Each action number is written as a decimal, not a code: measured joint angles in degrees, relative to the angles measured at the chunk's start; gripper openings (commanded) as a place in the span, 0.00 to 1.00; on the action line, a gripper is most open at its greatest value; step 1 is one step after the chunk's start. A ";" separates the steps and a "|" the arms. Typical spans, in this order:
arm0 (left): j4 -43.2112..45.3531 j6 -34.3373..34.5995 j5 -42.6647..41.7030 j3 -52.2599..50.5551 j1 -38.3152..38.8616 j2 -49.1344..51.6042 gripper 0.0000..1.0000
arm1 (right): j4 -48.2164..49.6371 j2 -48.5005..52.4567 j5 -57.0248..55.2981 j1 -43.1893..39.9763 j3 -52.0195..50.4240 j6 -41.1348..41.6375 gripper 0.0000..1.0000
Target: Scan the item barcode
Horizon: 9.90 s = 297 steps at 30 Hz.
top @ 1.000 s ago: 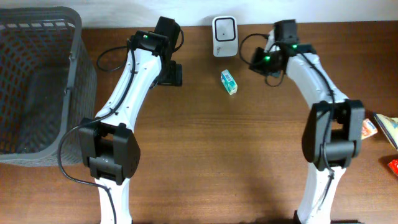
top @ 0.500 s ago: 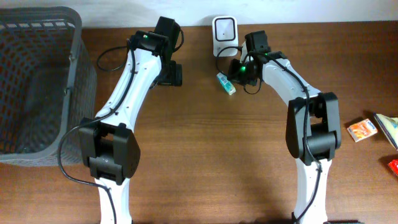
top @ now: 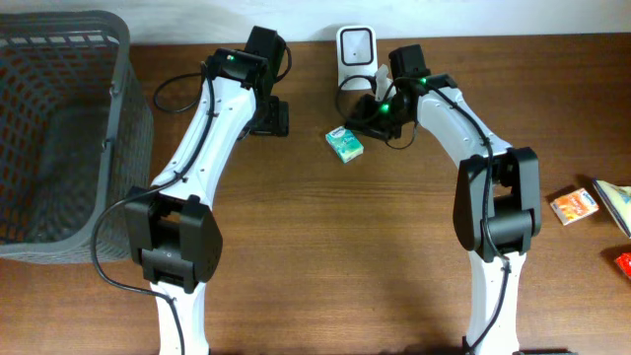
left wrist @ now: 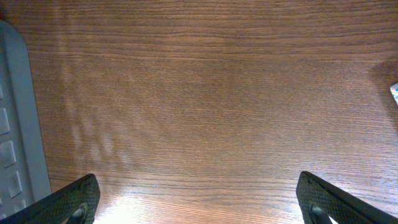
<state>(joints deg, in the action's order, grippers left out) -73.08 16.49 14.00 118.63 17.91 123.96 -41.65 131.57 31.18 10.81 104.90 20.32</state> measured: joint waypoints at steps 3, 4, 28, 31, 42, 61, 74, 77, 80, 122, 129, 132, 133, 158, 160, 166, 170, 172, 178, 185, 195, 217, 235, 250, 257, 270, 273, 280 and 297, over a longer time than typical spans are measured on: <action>0.00 -0.02 0.00 0.00 0.00 0.00 0.99 | -0.02 0.00 -1.51 0.00 0.00 -3.34 0.70; 0.00 -0.02 0.00 0.00 0.00 0.00 0.99 | -0.02 0.00 -2.23 0.09 0.00 -3.91 0.65; 0.00 -0.02 0.00 0.00 0.00 0.00 0.99 | 0.52 3.67 -4.70 2.45 0.00 -6.01 0.35; 0.00 -0.02 -0.02 0.00 0.00 0.00 0.99 | -0.50 3.67 -4.44 2.45 0.09 -6.64 0.35; 0.00 -0.02 0.00 0.00 0.00 0.00 0.99 | -9.38 3.67 -4.35 1.55 4.81 -8.59 0.39; -0.52 -0.02 0.00 0.00 0.00 0.00 0.99 | -7.61 3.67 -7.80 4.83 2.82 -12.41 0.27; -0.63 0.00 0.00 0.00 0.00 0.00 0.99 | -10.99 3.58 -7.87 4.72 4.07 -12.76 0.04; -0.57 -0.02 0.00 0.00 0.00 0.00 0.99 | -17.27 3.96 -11.63 4.72 8.46 -12.74 0.04; -0.28 0.00 0.00 0.00 0.00 0.00 0.99 | -22.21 4.11 -19.41 4.72 15.93 -12.81 0.04; -6.51 1.51 0.46 0.00 -0.37 0.00 0.99 | 24.17 12.07 -75.03 13.20 24.85 -53.79 0.04; -5.31 1.51 0.46 0.00 -0.37 0.00 0.99 | 23.50 12.07 -79.84 12.85 24.85 -49.72 0.04; -5.11 1.51 0.44 0.00 -0.37 0.00 0.99 | 22.12 11.85 -83.56 11.74 24.85 -46.60 0.04; -5.03 1.51 0.44 0.00 -0.37 0.00 0.99 | 21.29 11.65 -84.63 11.19 24.85 -45.51 0.04; -2.64 1.53 -1.64 -0.24 -0.39 0.00 0.99 | -36.35 4.98 -48.96 -41.66 25.42 7.69 0.42; -2.56 1.53 -1.79 -0.24 -0.37 0.00 0.99 | -36.83 4.98 -47.71 -42.38 25.42 8.33 0.43; -2.56 1.53 -1.84 -0.26 -0.37 0.00 0.99 | -38.99 4.50 -44.26 -42.60 25.38 8.20 0.49; -2.56 1.53 -3.41 -0.26 -0.37 0.00 0.99 | -40.72 -1.51 -41.16 -42.60 25.24 8.15 0.98; -2.56 1.55 -4.68 -0.28 -0.37 0.00 0.99 | -42.66 -7.02 -40.24 -42.47 25.24 8.28 0.98; -2.60 1.73 -8.33 -0.28 -0.37 0.00 0.99 | -53.57 -22.53 -37.99 -41.68 25.49 8.09 0.99; -2.60 1.70 -9.60 -0.28 -0.37 0.00 0.99 | -55.32 -34.95 -31.06 -38.27 18.64 1.70 0.99; -2.56 1.70 -9.77 -0.28 -0.37 0.00 0.99 | -45.53 -67.04 -29.14 -30.99 -10.03 0.24 0.98; -2.56 1.70 -9.99 -0.33 -0.37 0.00 0.99 | -43.30 -73.13 -22.51 -29.55 -37.79 0.20 0.98; -2.56 1.70 -10.21 -0.35 -0.37 0.00 0.99 | -1.68 -97.37 -19.69 -4.33 -63.93 -7.08 0.98; -2.58 1.70 -10.21 -0.35 -0.37 0.00 0.99 | 22.69 -124.28 -20.98 -4.87 -89.48 -7.48 0.98; -2.56 1.70 -10.21 -0.35 -0.37 0.00 0.99 | 23.76 -130.03 -25.46 -4.87 -93.18 -7.48 0.98; -2.56 1.70 -10.21 -0.35 -0.37 0.00 0.99 | 26.45 -130.73 -28.39 -5.73 -93.50 -15.76 0.98; -2.56 1.70 -10.21 -0.35 -0.37 0.00 0.99 | 29.66 -130.77 -28.48 -6.67 -95.01 -16.33 0.99; -2.56 1.70 -10.21 -0.35 -0.37 0.00 0.99 | 37.66 -130.77 -28.61 -6.75 -100.50 -16.61 0.98; -2.56 1.70 -10.21 -0.35 -0.37 0.00 0.99 | 39.43 -130.77 -29.64 -7.08 -104.06 -18.86 0.98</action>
<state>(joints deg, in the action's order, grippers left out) -75.64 18.20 3.79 118.28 17.54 123.96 -2.22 0.80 1.54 3.73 0.84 1.45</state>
